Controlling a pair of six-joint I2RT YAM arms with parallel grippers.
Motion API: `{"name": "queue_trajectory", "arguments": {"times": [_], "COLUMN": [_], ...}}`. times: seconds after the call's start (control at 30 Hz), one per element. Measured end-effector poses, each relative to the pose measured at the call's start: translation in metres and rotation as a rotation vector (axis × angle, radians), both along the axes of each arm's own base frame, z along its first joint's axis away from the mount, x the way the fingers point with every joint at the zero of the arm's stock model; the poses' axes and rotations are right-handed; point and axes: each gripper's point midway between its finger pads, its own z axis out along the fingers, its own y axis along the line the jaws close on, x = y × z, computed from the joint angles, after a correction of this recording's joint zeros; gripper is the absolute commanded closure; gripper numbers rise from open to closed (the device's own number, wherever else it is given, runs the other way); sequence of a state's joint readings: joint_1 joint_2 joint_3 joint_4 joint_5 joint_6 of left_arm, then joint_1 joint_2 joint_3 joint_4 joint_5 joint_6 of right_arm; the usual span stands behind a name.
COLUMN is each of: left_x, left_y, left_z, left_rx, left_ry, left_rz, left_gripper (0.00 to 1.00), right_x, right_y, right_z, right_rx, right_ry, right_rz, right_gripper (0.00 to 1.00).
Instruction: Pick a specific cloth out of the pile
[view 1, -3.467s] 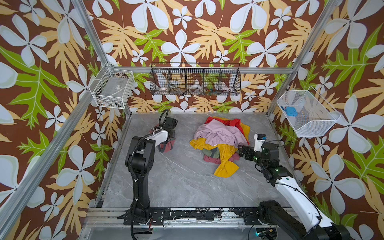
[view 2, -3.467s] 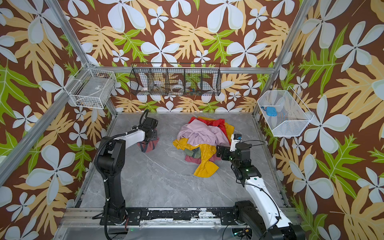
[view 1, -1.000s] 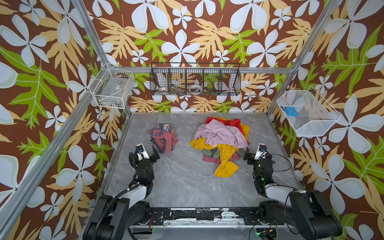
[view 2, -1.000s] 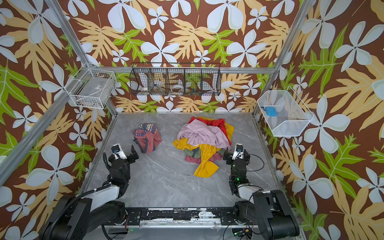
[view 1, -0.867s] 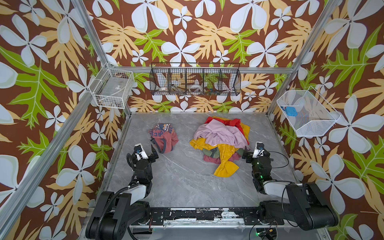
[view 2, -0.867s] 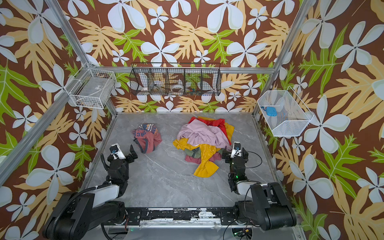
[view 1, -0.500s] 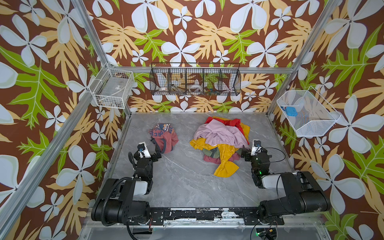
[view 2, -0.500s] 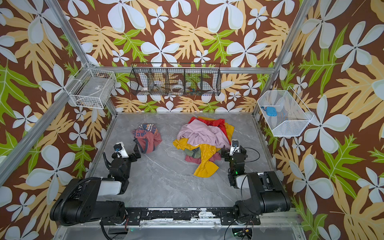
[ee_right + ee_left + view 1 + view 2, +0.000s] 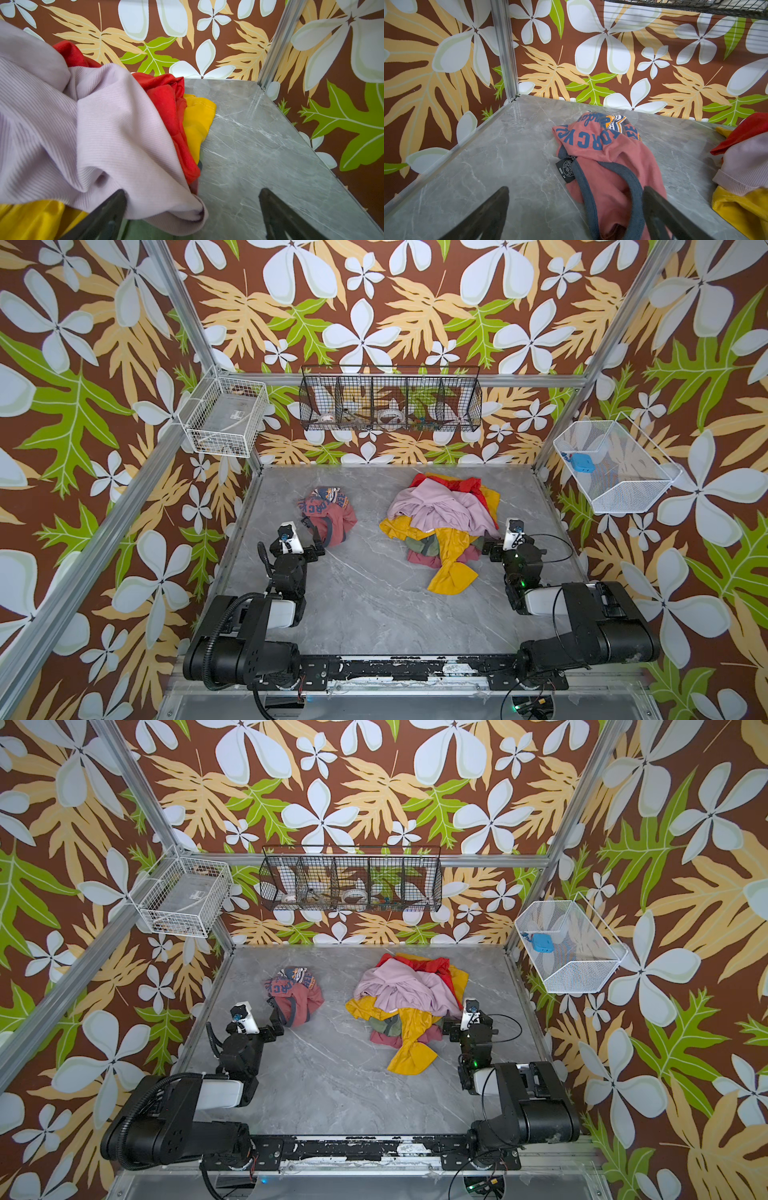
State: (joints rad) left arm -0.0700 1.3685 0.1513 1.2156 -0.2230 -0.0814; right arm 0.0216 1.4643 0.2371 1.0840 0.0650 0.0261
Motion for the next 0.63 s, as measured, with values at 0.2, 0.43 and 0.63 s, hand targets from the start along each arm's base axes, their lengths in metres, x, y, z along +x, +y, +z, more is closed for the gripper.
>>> {"name": "queue_trajectory", "arguments": {"times": [0.2,0.43,0.63], "left_x": [0.0004,0.0021,0.0024], "left_y": [-0.0009,-0.0082,-0.0096], "left_z": [0.0002,-0.0002,-0.0003], "left_rx": [0.000,0.007,0.007], "left_ry": [0.000,0.004,0.006], "left_rz": [-0.005,-0.048,-0.057], "left_gripper": [0.00,0.00,0.00], "right_x": [0.0001,0.0001,0.0001], "right_y": [0.0010,0.0006,0.0008], "right_z": [0.0000,0.0000,0.0000], "right_rx": [0.002,0.002,0.002], "right_ry": [0.000,0.000,0.000], "right_rz": [0.006,0.005,0.005], "right_gripper": [0.00,0.00,0.00]}}
